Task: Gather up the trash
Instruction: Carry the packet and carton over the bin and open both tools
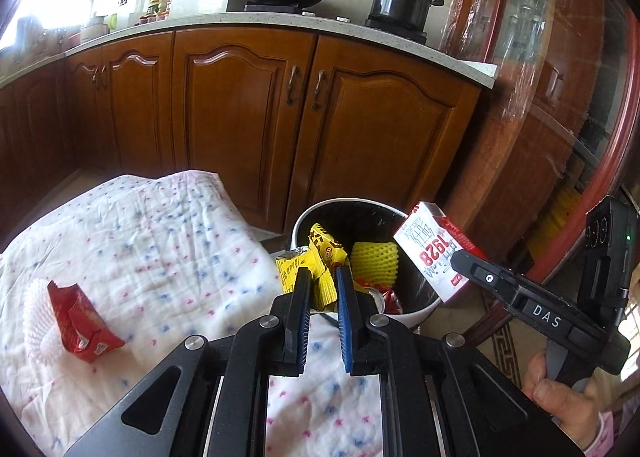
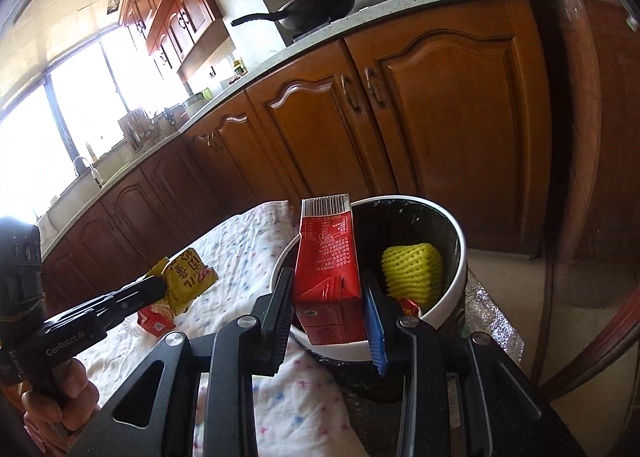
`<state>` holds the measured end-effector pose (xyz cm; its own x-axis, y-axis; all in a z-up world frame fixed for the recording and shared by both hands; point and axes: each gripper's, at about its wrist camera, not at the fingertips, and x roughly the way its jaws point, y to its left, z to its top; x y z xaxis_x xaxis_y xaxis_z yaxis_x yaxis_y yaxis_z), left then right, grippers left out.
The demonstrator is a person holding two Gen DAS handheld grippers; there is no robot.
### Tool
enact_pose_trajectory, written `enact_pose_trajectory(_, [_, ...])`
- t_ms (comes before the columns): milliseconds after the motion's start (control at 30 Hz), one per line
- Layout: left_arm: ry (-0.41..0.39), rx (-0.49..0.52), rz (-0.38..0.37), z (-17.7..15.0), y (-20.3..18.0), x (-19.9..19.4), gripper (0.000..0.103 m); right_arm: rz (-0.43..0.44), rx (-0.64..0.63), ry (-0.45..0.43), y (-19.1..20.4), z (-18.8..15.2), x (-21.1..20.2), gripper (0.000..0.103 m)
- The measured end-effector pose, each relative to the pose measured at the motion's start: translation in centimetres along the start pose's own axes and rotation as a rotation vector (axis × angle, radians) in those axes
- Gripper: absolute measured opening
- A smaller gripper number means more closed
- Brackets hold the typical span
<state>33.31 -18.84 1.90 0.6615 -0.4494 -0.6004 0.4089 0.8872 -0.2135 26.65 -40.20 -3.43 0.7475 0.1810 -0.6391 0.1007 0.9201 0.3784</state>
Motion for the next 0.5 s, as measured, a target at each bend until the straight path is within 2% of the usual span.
enact_pose_trajectory(500, [0.082, 0.065, 0.001, 2.3, -2.4, 8.7, 0.011, -0.045, 0.019, 0.075, -3.1, 1.3, 4.3, 0.032])
